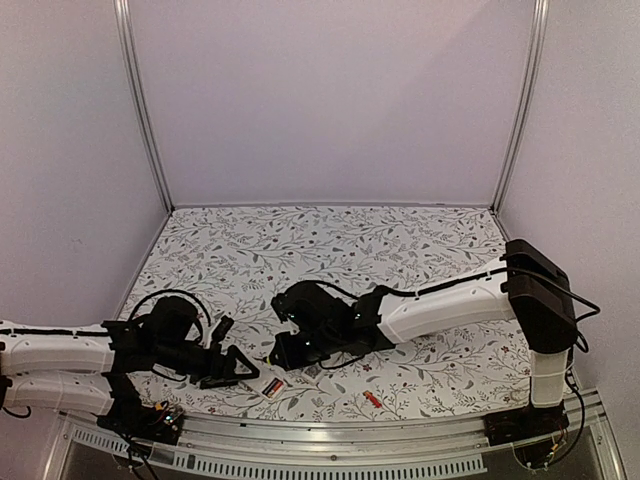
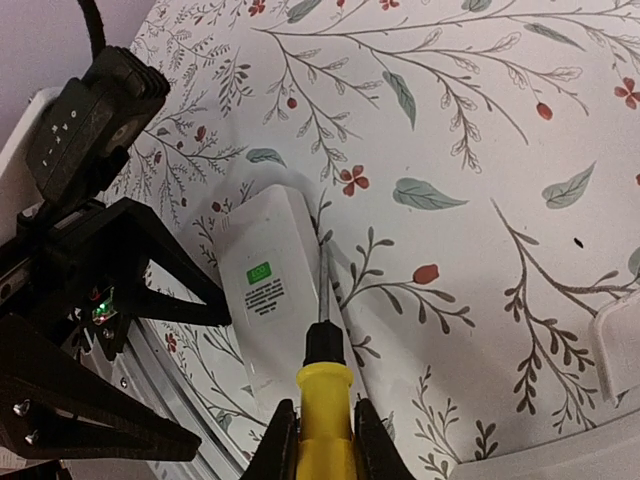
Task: Unload the batteries from the remote control
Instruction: Adjust the remote control without the battery cover at the center of the board.
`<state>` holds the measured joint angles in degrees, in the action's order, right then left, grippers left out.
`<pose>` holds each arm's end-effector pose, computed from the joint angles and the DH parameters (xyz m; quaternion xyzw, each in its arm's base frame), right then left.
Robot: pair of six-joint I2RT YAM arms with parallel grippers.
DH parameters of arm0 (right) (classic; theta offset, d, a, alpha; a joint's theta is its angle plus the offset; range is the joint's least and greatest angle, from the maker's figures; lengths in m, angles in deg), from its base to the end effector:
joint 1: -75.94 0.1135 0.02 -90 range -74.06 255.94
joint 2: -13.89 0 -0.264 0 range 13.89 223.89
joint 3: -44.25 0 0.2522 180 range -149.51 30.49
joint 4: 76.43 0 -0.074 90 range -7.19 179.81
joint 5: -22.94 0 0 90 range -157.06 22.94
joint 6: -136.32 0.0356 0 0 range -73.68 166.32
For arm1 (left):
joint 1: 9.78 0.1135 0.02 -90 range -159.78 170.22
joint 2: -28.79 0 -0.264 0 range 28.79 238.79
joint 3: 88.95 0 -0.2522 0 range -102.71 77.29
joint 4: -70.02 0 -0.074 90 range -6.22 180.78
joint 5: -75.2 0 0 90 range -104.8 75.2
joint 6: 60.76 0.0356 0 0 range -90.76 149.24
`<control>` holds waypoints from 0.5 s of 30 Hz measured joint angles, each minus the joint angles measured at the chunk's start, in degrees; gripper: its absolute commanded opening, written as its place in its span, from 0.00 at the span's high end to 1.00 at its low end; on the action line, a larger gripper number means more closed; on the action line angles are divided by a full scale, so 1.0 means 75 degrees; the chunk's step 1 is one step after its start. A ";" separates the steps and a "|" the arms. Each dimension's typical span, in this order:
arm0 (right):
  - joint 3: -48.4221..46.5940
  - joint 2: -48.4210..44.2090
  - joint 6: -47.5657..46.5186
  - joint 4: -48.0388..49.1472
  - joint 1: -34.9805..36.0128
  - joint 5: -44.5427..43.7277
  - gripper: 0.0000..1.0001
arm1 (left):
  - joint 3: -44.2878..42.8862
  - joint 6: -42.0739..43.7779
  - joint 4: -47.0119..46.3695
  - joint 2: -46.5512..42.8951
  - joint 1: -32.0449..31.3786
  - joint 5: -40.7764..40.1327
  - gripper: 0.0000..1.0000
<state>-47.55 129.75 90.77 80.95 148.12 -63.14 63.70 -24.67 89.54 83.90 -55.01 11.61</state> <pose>0.1325 0.4202 0.1686 -0.2348 0.8988 0.3306 0.1667 0.1043 -0.1276 0.1348 0.0144 0.9104 -0.4079 0.0680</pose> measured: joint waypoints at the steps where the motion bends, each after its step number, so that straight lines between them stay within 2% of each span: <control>1: -0.0052 0.0087 -0.0082 0.0079 -0.0015 0.0082 1.00 | -0.0012 -0.0023 0.0085 -0.0050 -0.0017 0.0009 0.12; 10: -0.0070 0.0294 -0.0478 0.0545 -0.0093 0.0685 1.00 | -0.0647 -0.0079 0.1346 -0.0854 -0.0052 0.0017 0.12; 15: 0.0035 0.0262 -0.0557 0.0729 -0.0020 0.0833 1.00 | -0.1309 0.0137 0.1443 -0.0901 -0.0050 -0.0041 0.10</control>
<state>-47.29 131.71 86.59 86.41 147.97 -56.89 53.89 -23.65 100.36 77.15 -55.38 11.30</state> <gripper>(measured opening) 0.142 0.897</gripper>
